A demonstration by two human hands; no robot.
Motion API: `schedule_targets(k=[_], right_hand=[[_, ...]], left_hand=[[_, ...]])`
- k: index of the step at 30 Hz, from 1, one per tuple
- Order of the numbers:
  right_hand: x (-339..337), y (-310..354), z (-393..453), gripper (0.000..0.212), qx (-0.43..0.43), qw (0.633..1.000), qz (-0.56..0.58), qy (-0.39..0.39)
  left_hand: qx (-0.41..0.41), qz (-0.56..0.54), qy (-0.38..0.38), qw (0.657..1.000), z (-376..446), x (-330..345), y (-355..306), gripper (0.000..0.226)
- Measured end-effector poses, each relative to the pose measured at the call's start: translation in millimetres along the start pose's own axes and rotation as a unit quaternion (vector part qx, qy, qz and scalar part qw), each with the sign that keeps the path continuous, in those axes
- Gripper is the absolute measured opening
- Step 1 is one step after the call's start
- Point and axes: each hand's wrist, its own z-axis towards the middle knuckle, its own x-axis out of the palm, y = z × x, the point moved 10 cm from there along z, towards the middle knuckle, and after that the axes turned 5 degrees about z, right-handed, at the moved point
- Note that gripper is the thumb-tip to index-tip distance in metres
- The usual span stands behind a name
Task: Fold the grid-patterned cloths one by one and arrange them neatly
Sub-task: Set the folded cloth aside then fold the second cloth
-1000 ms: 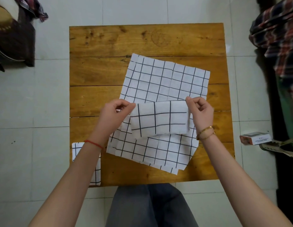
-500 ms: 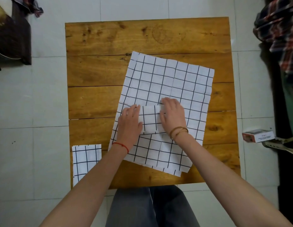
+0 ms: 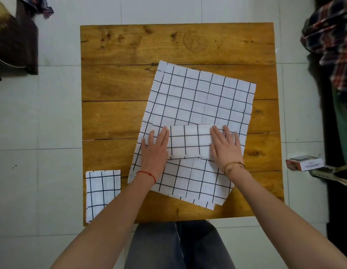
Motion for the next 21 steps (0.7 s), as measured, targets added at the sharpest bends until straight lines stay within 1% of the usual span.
schedule_targets(k=[2, 4, 7, 9, 10, 12, 14, 16, 19, 21], right_hand=[[-5.9, -9.2, -3.2, 0.061, 0.01, 1.0, 0.018, -0.01], [-15.9, -1.6, -5.7, 0.059, -0.007, 0.999, 0.025, -0.035], [-24.0, 31.1, -16.1, 0.053, -0.077, 0.995, 0.024, -0.056], [-16.9, 60.2, -26.9, 0.05, -0.133, 0.99, 0.019, -0.044], [-10.0, 74.4, -32.5, 0.051, -0.158, 0.987, 0.012, -0.031], [8.5, 95.2, -41.4, 0.053, -0.185, 0.983, -0.002, 0.003], [26.0, 99.4, -45.6, 0.055, -0.17, 0.985, -0.017, 0.034], [35.2, 90.3, -47.9, 0.056, -0.138, 0.989, -0.023, 0.046], [39.2, 62.8, -54.2, 0.056, -0.108, 0.993, -0.034, 0.041], [36.8, 35.6, -59.6, 0.056, -0.084, 0.996, -0.032, 0.024]], left_hand=[[0.004, 0.0, 0.004, 1.0, -1.1, 0.2, -1.0, 0.074], [0.007, -0.005, -0.006, 1.0, -4.4, -1.8, -1.9, 0.075], [0.027, -0.001, -0.072, 0.997, -23.3, -13.3, -10.4, 0.073], [0.042, -0.007, -0.1, 0.994, -44.6, -10.2, -19.0, 0.069], [0.043, -0.013, -0.101, 0.994, -55.1, -5.7, -22.1, 0.068], [0.032, -0.021, -0.079, 0.996, -70.2, 7.1, -25.1, 0.068], [0.011, -0.02, -0.047, 0.999, -77.4, 21.1, -24.1, 0.071], [-0.003, -0.022, -0.021, 1.0, -79.2, 28.0, -22.3, 0.072], [-0.001, -0.031, 0.0, 1.0, -77.4, 29.6, -22.3, 0.069], [0.001, -0.03, 0.009, 0.999, -75.9, 29.7, -21.8, 0.068]])
